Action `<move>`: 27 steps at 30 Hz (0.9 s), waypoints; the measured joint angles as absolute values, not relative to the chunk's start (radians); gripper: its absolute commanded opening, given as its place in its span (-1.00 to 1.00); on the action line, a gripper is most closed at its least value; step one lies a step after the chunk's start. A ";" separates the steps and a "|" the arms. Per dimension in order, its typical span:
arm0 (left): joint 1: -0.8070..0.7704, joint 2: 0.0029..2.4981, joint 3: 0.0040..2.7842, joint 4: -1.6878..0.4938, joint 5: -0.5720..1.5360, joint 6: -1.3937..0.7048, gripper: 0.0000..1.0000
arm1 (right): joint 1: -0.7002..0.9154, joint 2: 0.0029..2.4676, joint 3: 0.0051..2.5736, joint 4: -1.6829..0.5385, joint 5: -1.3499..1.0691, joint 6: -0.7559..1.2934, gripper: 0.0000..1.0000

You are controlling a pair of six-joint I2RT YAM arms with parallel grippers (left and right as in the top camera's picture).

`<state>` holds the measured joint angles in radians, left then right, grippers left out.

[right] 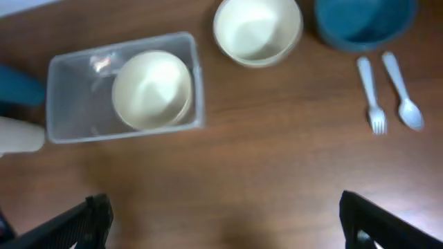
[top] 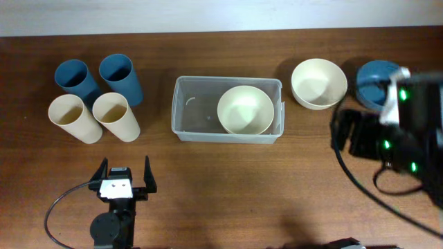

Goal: Pack container
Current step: 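Move the right gripper to the back cream bowl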

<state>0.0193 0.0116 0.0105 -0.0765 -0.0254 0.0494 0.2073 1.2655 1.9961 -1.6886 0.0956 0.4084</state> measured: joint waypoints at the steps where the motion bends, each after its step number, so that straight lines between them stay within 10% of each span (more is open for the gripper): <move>1: 0.019 0.012 0.010 -0.076 -0.025 0.049 0.99 | 0.207 1.242 1.960 -1.692 0.109 0.422 0.98; 16: 0.019 0.011 0.010 -0.076 -0.025 0.049 0.99 | 0.207 1.147 1.847 -1.562 0.250 0.497 0.98; 27: 0.019 0.011 0.010 -0.076 -0.025 0.049 1.00 | 0.063 1.567 1.816 -1.339 0.208 0.474 0.98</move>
